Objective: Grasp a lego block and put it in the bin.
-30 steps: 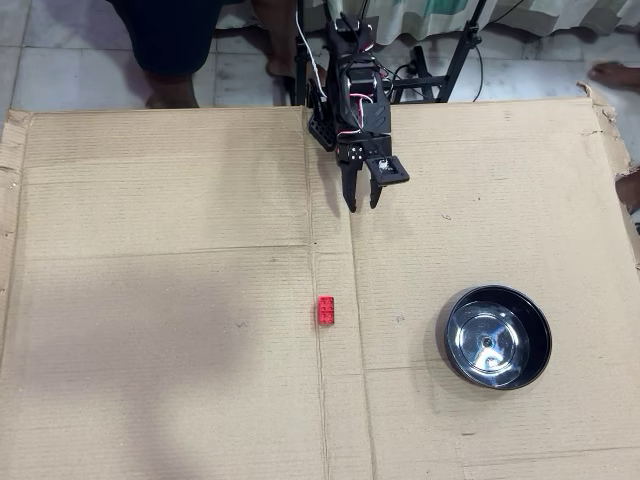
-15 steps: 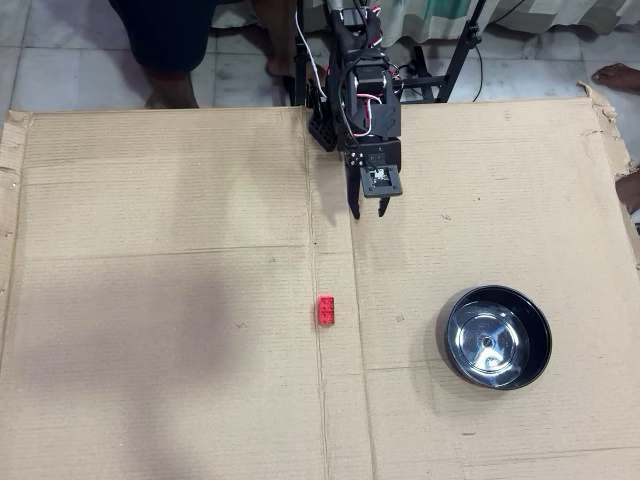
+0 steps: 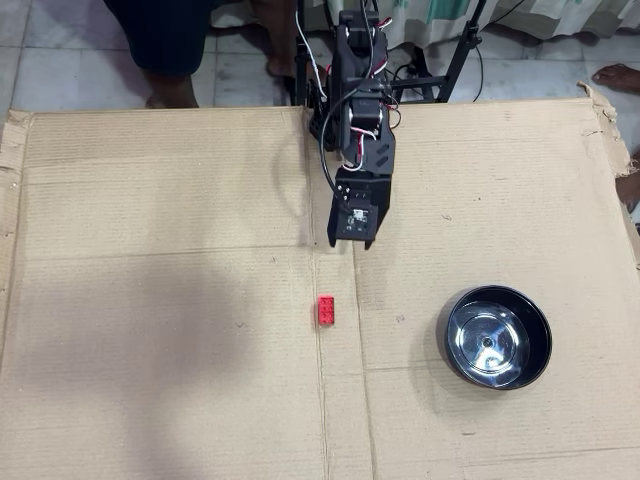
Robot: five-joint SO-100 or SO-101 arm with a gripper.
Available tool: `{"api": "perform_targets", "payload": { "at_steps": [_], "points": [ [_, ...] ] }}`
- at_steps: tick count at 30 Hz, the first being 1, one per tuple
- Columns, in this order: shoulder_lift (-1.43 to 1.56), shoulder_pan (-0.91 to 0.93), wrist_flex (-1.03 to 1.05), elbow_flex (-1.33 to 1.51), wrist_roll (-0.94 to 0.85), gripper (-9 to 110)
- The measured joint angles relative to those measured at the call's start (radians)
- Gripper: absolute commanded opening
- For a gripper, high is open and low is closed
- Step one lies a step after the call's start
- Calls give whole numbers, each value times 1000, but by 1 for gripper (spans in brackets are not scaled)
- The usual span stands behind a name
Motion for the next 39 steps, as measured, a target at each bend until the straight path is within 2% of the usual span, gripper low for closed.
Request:
{"api": "perform_targets", "payload": {
  "at_steps": [22,39],
  "points": [
    [-732,78,-3,-483,-8,31],
    [-838,98,-2,-517,-6,30]
  ]
}}
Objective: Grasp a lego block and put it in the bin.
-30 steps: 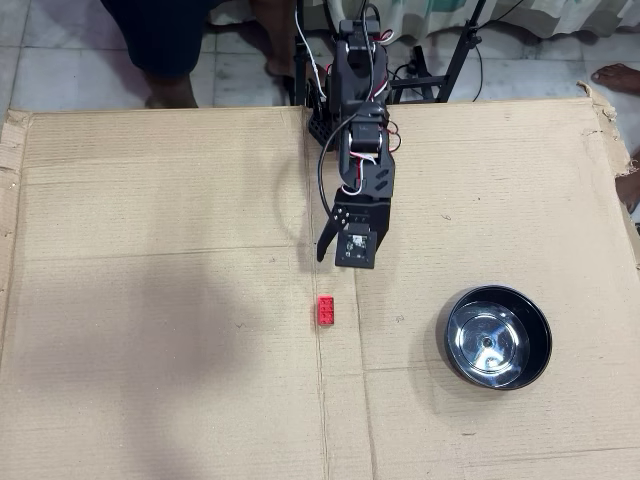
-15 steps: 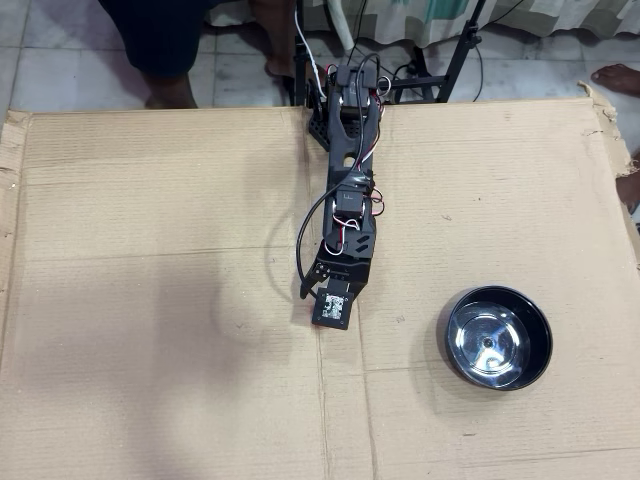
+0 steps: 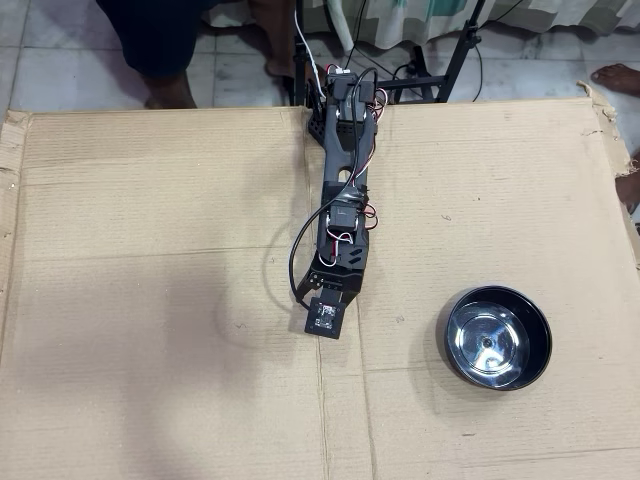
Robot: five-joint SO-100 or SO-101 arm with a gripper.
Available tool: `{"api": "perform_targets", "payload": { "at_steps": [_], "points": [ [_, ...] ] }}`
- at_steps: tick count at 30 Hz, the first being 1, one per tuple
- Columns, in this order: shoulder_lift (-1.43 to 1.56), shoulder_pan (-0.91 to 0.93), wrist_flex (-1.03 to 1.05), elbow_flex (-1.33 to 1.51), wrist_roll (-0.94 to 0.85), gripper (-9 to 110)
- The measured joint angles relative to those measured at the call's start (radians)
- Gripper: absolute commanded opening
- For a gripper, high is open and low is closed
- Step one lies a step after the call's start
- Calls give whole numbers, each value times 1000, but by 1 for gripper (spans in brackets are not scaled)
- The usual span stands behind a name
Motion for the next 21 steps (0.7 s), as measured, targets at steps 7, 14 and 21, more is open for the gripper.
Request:
{"api": "perform_targets", "payload": {
  "at_steps": [7,14,21],
  "points": [
    [-14,2,-2,29,0,30],
    [-52,2,-2,49,0,30],
    [-77,-3,-2,46,-2,30]
  ]
}}
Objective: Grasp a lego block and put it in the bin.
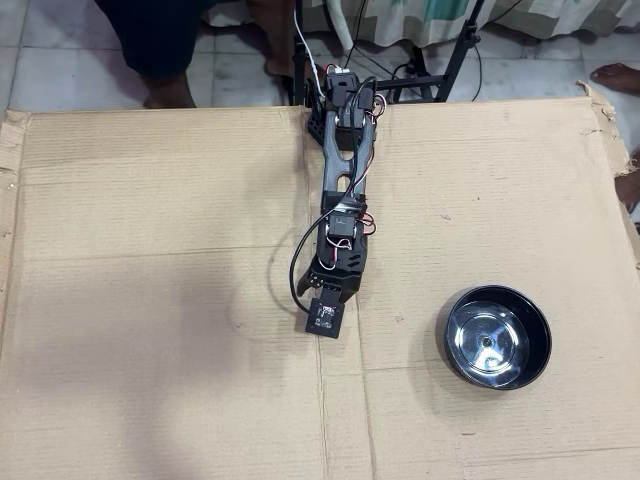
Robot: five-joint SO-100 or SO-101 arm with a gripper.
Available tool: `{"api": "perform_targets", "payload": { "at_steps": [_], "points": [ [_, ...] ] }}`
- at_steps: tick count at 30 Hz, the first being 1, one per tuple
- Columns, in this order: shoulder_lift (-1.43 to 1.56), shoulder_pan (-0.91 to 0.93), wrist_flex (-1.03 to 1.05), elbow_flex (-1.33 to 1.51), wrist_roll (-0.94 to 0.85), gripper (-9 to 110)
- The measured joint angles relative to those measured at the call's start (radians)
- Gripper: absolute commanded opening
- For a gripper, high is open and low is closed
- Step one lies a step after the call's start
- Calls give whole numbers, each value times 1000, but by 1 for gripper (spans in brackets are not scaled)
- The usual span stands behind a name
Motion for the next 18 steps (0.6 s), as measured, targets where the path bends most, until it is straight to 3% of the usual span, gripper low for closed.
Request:
{"api": "perform_targets", "payload": {
  "at_steps": [9,18],
  "points": [
    [-8,-14,-3,-31,2,19],
    [-64,-15,-140,-40,2,4]
  ]
}}
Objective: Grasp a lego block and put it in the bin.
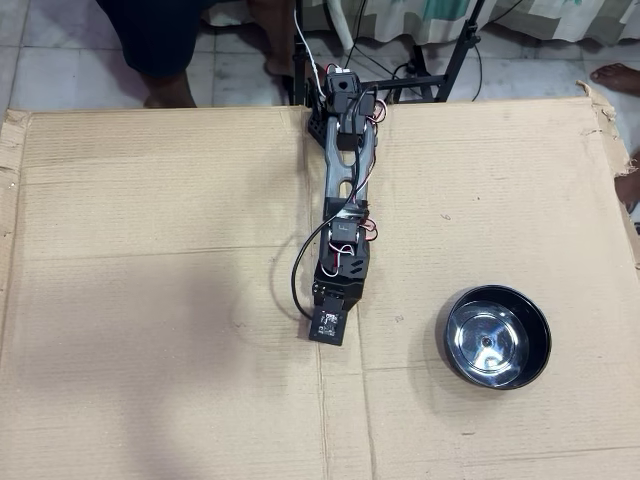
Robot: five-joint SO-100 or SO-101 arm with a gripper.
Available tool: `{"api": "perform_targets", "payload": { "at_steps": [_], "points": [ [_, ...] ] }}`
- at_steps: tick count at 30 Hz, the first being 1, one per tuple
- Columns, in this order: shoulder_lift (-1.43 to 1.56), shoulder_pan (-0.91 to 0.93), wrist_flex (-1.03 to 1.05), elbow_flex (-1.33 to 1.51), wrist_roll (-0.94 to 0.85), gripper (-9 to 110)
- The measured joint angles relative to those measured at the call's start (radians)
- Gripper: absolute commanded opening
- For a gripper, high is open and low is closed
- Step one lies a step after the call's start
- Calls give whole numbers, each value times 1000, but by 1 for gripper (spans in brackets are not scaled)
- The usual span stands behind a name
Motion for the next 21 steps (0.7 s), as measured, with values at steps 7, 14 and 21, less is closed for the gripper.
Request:
{"api": "perform_targets", "payload": {
  "at_steps": [7,14,21],
  "points": [
    [-37,2,-100,-5,2,0],
    [-26,2,-101,-6,2,0],
    [109,-61,29,-3,3,0]
  ]
}}
